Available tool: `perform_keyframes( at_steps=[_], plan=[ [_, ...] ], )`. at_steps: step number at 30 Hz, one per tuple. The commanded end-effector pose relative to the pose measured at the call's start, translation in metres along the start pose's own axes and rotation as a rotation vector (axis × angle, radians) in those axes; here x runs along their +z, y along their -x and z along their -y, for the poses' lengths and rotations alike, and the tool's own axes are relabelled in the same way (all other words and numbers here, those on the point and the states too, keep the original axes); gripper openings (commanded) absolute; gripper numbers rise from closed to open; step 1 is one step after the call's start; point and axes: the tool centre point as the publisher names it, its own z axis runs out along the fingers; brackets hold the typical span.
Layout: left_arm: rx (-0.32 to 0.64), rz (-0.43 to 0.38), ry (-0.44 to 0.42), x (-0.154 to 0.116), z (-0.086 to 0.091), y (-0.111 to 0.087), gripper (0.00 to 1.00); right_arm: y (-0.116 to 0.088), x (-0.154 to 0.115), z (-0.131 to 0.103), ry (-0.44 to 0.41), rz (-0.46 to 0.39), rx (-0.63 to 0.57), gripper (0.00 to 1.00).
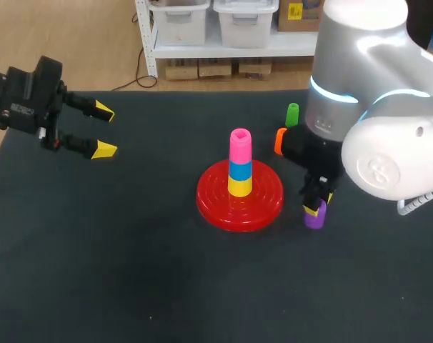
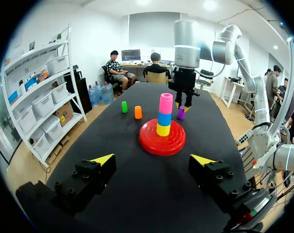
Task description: Pick up and stack the cylinders on the red base in this order: pink,purple,orange,green
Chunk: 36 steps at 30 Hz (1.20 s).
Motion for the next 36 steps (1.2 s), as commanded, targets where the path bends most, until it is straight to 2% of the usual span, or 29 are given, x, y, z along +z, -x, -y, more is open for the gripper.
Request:
perform_keyframes(
  at_steps=[1, 5, 11, 16, 23, 28, 36],
  plan=[
    [0.002, 0.003, 0.003, 0.0, 0.001, -0.001, 1.0, -0.002, -0.037, -0.002, -0.026, 0.03, 0.002, 0.0],
    [0.002, 0.003, 0.003, 0.0, 0.001, -0.001, 1.0, 0.009, -0.08, -0.003, -0.052, 0.06, -0.022, 0.0],
    [0.002, 0.003, 0.003, 0.0, 0.001, -0.001, 1.0, 0.036, -0.138, -0.008, -0.059, 0.086, -0.116, 0.0],
    [0.002, 0.003, 0.003, 0.0, 0.001, -0.001, 1.0, 0.061, -0.173, -0.016, -0.081, 0.101, -0.219, 0.0],
    [0.002, 0.003, 0.003, 0.0, 0.001, -0.001, 1.0, 0.105, -0.182, -0.024, -0.077, 0.066, -0.342, 0.0],
    [0.002, 0.003, 0.003, 0.0, 0.001, -0.001, 1.0, 0.127, -0.178, -0.033, -0.072, 0.025, -0.417, 0.0],
    [0.002, 0.003, 0.003, 0.0, 0.001, -0.001, 1.0, 0.138, -0.171, -0.045, -0.057, -0.013, -0.478, 0.0]
  ],
)
